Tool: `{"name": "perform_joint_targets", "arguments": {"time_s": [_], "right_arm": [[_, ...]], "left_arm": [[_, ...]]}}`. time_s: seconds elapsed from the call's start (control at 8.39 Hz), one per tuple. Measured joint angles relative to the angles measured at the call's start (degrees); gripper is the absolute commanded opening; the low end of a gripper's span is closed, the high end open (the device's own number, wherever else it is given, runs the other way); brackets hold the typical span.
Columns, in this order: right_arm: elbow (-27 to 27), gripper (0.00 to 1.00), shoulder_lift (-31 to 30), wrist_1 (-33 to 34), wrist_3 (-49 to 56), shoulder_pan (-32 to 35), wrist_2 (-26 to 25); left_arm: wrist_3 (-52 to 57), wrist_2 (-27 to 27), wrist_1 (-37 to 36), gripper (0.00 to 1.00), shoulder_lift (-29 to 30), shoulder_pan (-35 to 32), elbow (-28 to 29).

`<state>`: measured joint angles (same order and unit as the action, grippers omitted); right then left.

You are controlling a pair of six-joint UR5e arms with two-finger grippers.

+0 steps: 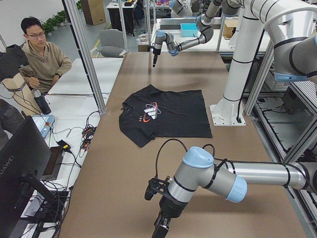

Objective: Fold clothes

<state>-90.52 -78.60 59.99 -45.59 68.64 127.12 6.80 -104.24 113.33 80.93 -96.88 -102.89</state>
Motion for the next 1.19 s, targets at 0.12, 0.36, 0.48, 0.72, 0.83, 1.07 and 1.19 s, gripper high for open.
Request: {"name": "perform_joint_targets", "arguments": {"time_s": [0.12,0.36,0.48,0.72,0.83,1.07,1.19], "right_arm": [[3.6,0.89,2.8,-1.0,-2.1,-2.5,0.0],[9.5,0.86,7.7,-2.0,-4.3,-6.2,-0.1],[11.9,0.85,9.5,-2.3,-4.7,-7.3,-0.2],[15.6,0.84,11.7,-4.0,-4.9,-8.7,-0.5],[18.0,0.76,12.7,-5.9,-5.1,-9.2,-0.9],[21.5,0.67,14.5,-8.0,-5.3,-9.9,-1.5],[22.1,0.62,14.9,-8.3,-5.4,-10.2,-1.8]], "left_arm": [[0.0,0.0,0.0,1.00,0.2,0.0,0.1],[0.0,0.0,0.0,1.00,0.4,0.0,0.0],[0.0,0.1,0.1,1.00,0.4,0.0,-0.2],[0.0,0.1,0.1,1.00,0.5,0.1,-0.3],[0.0,0.1,0.2,1.00,0.5,0.1,-0.4],[0.0,0.1,0.9,1.00,0.5,0.0,-0.4],[-0.1,0.1,1.1,1.00,0.5,0.0,-0.4]]}}
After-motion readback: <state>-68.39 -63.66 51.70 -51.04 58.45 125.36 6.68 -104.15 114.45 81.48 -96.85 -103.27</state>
